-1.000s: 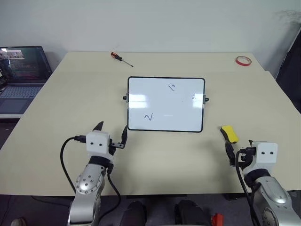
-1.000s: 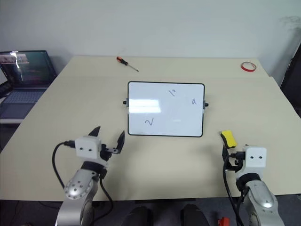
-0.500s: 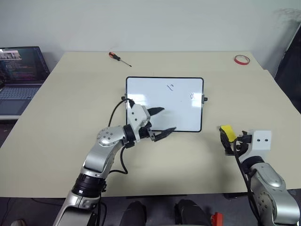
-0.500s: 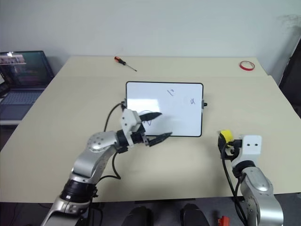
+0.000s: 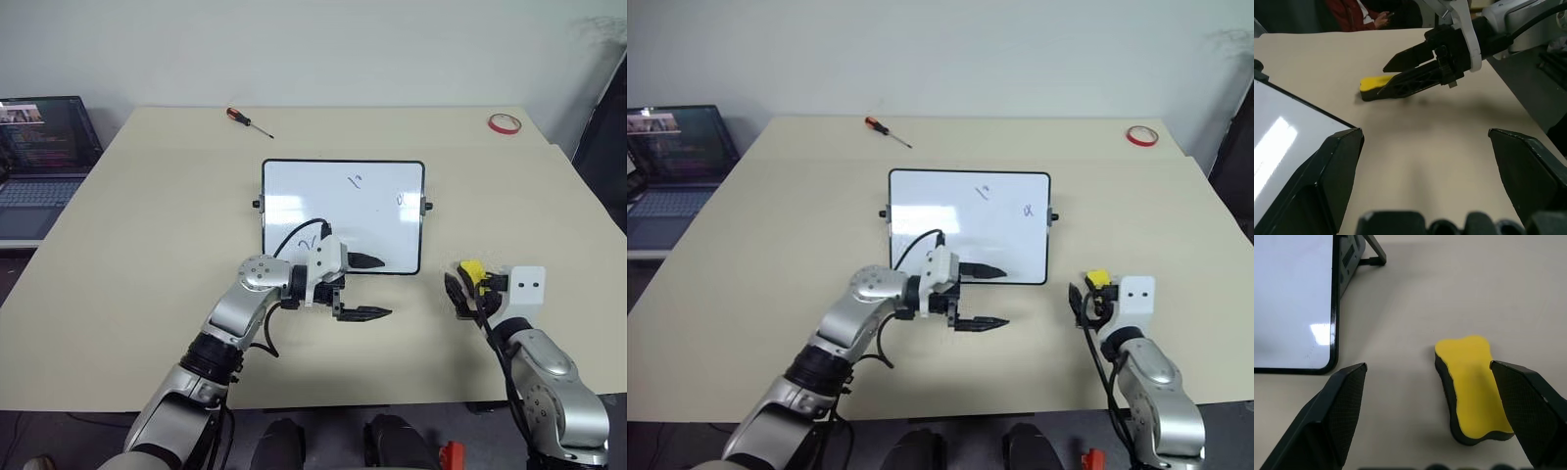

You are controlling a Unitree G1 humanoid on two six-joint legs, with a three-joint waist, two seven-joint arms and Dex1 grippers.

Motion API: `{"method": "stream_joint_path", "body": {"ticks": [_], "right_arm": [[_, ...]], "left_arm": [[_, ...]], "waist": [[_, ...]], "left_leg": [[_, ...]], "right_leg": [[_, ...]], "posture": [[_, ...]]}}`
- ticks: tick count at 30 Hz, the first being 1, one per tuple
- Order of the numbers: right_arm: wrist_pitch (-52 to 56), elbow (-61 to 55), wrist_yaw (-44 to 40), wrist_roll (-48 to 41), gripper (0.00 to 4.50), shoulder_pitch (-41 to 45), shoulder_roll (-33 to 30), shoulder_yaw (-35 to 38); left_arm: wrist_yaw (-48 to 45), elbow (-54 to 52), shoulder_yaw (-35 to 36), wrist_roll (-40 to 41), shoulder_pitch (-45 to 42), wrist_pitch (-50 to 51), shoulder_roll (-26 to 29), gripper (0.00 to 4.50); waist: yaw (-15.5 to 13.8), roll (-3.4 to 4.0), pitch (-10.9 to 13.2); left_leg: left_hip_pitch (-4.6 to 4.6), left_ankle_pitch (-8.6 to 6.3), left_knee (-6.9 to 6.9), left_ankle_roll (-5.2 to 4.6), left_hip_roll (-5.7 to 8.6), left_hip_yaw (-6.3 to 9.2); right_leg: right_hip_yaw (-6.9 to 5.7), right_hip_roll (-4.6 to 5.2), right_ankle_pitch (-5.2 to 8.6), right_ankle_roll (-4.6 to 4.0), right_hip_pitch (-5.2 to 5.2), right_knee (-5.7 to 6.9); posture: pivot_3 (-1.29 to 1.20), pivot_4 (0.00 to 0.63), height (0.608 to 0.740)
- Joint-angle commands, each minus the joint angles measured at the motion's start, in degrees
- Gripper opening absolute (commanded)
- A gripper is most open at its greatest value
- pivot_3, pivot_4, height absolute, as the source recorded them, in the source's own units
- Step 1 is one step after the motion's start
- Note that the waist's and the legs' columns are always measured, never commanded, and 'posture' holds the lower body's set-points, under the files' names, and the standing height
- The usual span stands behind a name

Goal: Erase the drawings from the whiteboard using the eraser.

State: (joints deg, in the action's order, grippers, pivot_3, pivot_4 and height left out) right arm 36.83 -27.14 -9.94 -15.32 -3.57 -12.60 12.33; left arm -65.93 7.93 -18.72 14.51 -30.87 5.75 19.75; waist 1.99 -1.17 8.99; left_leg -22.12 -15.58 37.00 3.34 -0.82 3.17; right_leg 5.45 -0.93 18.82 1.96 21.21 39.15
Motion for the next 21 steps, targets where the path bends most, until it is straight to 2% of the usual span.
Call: {"method": "stream_joint_path", "body": {"ticks": [1,13,21], "right_arm": [[-1.73,1.38,-0.59,-0.30,4.41,1.43,-0.96,0.87],[-4.09,5.76,-0.76,-0.35,4.41,3.68,-2.94,1.92],[-2.94,2.82,-0.45,-1.35,4.41,3.72,-3.29,2.80]], "left_arm": [[-0.35,0.16,0.41,-0.58,-1.61,-1.95,-0.69,4.50],[0.70,-1.42,0.96,-0.75,-0.71,-1.80,-1.16,4.50],[1.11,-1.51,1.17,-0.84,-0.44,-1.82,-0.96,4.50]], "waist": [[-0.06,0.00,0.00],[-0.06,0.00,0.00],[-0.08,0.00,0.00]], "left_leg": [[0.00,0.00,0.01,0.00,0.01,0.03],[0.00,0.01,0.04,-0.01,0.02,0.09],[0.00,0.01,0.04,-0.01,0.01,0.11]], "right_leg": [[0.00,0.03,0.00,0.00,-0.01,0.00],[0.00,0.05,0.00,0.01,-0.02,0.04],[-0.01,0.06,0.00,0.01,-0.02,0.05]], "posture": [[0.00,0.150,0.740],[0.00,0.150,0.740],[0.00,0.150,0.740]]}}
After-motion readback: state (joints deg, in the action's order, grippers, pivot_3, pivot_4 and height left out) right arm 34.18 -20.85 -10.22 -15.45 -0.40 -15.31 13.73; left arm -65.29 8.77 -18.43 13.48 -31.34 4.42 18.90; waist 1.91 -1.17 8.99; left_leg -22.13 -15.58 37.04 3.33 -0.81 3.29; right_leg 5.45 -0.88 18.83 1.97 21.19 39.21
